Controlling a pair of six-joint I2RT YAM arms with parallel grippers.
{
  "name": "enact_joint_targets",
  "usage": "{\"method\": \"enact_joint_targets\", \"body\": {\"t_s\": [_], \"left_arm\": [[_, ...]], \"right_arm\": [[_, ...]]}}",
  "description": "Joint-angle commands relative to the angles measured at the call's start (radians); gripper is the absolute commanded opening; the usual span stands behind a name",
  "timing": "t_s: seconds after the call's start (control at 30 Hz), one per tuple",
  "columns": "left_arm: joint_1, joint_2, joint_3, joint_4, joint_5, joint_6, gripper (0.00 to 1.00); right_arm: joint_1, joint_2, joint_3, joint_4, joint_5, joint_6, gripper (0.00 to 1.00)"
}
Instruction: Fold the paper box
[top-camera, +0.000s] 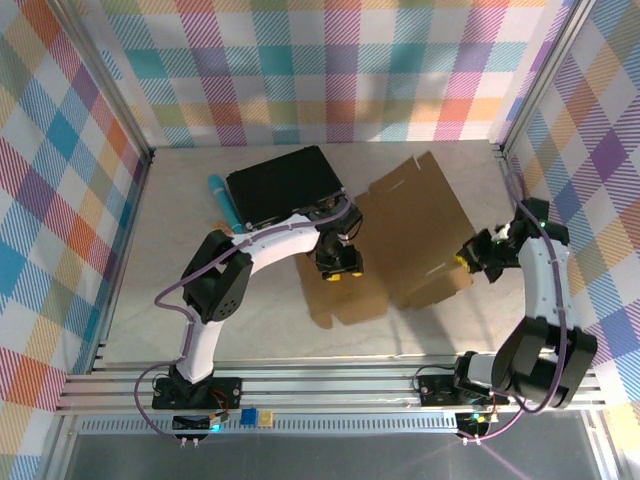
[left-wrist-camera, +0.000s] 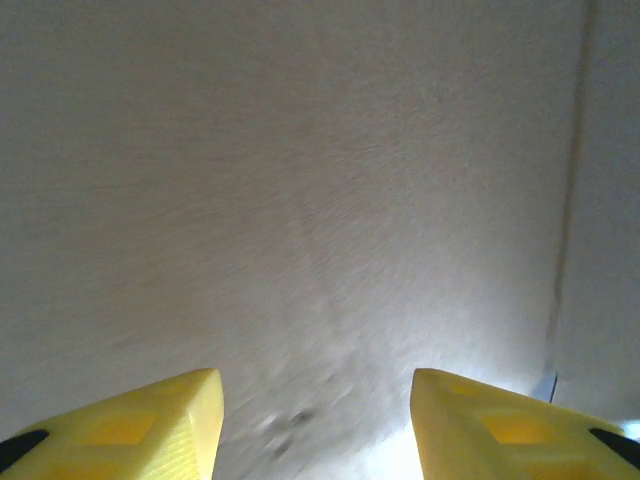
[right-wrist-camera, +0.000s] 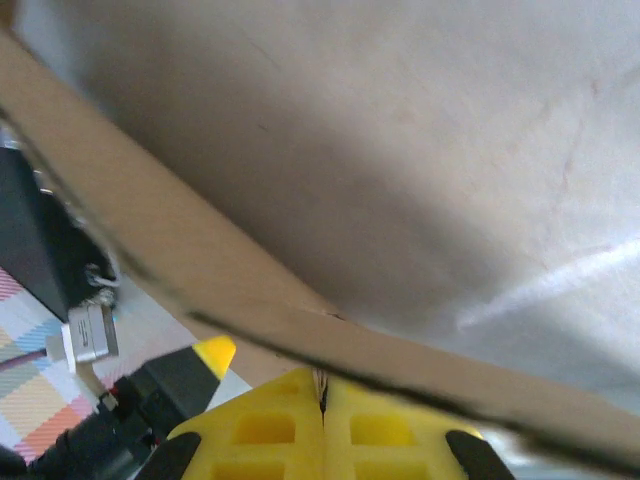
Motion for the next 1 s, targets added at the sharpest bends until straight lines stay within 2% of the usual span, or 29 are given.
{"method": "enact_joint_targets", "body": {"t_s": [0.0, 0.1, 0.27, 0.37, 0.47, 0.57, 0.67, 0.87, 0.97], "left_arm": [[0.003, -0.144, 0.162, -0.088, -0.094, 0.014, 0.56], [0.005, -0.169, 0.337, -0.141, -0.150, 0.026, 0.58], [0.012, -0.187, 0.592, -0.112, -0.182, 0.042, 0.62], [0.022, -0.184, 0.730, -0.100, -0.215, 0.035, 0.65], [0.030, -0.198, 0.817, -0.076, -0.276, -0.003, 0.75], [0.055, -0.218, 0.834, -0.105, -0.324, -0.131, 0.84], [0.090, -0.193, 0.901, -0.255, -0.301, -0.297, 0.91], [0.095, -0.239, 0.907, -0.323, -0.332, -0.487, 0.88], [0.106, -0.247, 0.884, -0.397, -0.293, -0.590, 0.87]], "right_arm": [[0.075, -0.052, 0.140, 0.021, 0.153, 0.078, 0.00], [0.179, -0.047, 0.282, 0.018, 0.284, 0.070, 0.00], [0.358, -0.031, 0.486, 0.049, 0.479, 0.006, 0.00], [0.449, -0.011, 0.582, 0.084, 0.531, -0.049, 0.00], [0.537, 0.024, 0.661, 0.087, 0.567, -0.112, 0.00], [0.605, 0.037, 0.679, 0.093, 0.591, -0.145, 0.00], [0.649, 0.036, 0.675, 0.093, 0.616, -0.156, 0.00], [0.732, 0.025, 0.656, 0.084, 0.684, -0.198, 0.00], [0.780, 0.019, 0.645, 0.102, 0.718, -0.225, 0.00]]}}
